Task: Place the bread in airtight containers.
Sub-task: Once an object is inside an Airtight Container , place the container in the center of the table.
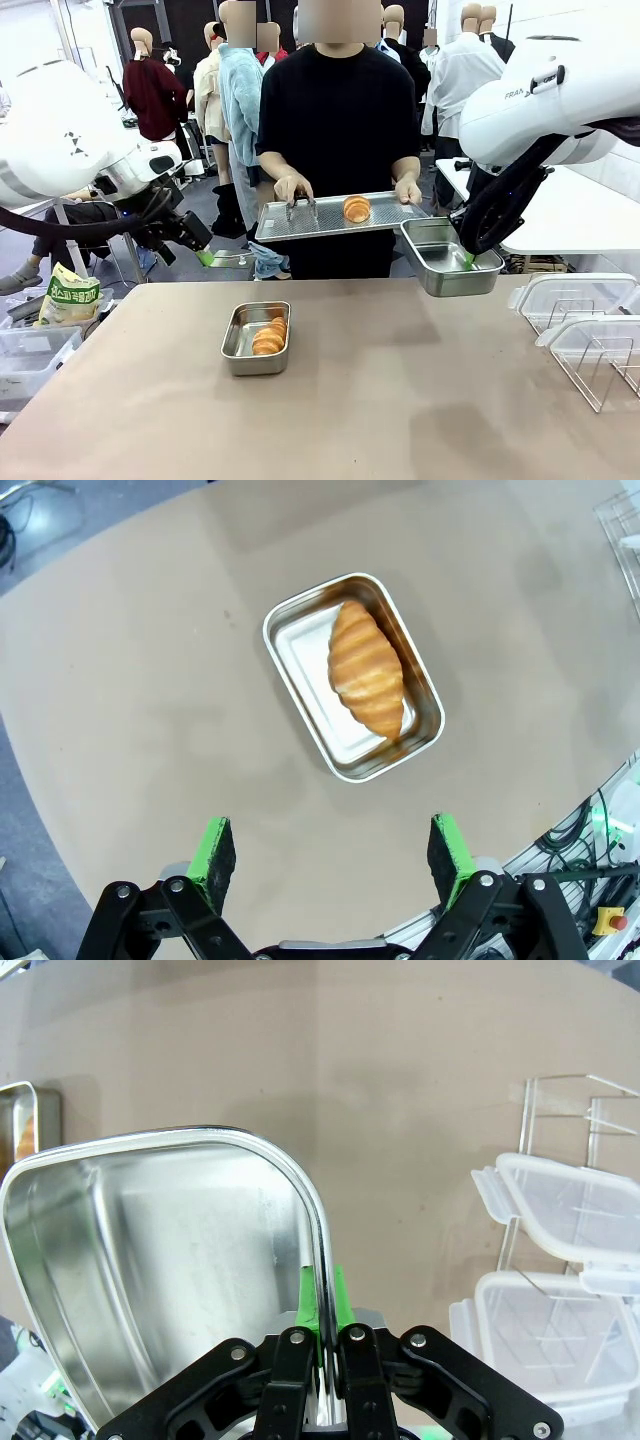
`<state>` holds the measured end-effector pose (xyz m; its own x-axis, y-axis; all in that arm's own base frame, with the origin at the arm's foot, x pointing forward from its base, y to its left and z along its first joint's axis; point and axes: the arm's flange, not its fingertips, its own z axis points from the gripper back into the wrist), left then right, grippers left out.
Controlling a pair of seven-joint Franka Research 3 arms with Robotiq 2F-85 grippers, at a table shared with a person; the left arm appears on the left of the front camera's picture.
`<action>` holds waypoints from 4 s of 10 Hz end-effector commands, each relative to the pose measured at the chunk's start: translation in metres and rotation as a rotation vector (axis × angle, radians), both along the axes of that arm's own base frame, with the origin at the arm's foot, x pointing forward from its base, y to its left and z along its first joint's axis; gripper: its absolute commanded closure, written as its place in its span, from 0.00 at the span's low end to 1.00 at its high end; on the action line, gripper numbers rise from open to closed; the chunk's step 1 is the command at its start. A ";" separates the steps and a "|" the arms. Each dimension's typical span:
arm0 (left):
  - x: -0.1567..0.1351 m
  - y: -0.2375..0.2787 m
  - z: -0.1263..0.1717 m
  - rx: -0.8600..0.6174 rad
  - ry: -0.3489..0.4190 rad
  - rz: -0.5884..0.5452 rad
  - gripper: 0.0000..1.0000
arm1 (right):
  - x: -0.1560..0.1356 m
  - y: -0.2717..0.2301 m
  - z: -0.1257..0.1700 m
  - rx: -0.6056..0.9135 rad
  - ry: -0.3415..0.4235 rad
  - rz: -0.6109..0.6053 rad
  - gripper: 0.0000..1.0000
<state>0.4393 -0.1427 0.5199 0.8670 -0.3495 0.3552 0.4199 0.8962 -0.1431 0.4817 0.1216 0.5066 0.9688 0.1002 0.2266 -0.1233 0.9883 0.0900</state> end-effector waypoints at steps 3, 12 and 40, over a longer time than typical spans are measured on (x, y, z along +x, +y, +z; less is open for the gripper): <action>0.006 -0.002 -0.001 -0.001 0.004 0.000 0.00 | 0.000 0.000 0.002 0.002 -0.003 -0.003 1.00; 0.006 -0.002 -0.001 -0.001 0.004 0.000 0.00 | 0.000 0.000 0.002 0.002 -0.003 -0.003 1.00; 0.006 -0.002 -0.001 -0.001 0.004 0.000 0.00 | 0.000 0.000 0.002 0.002 -0.003 -0.003 1.00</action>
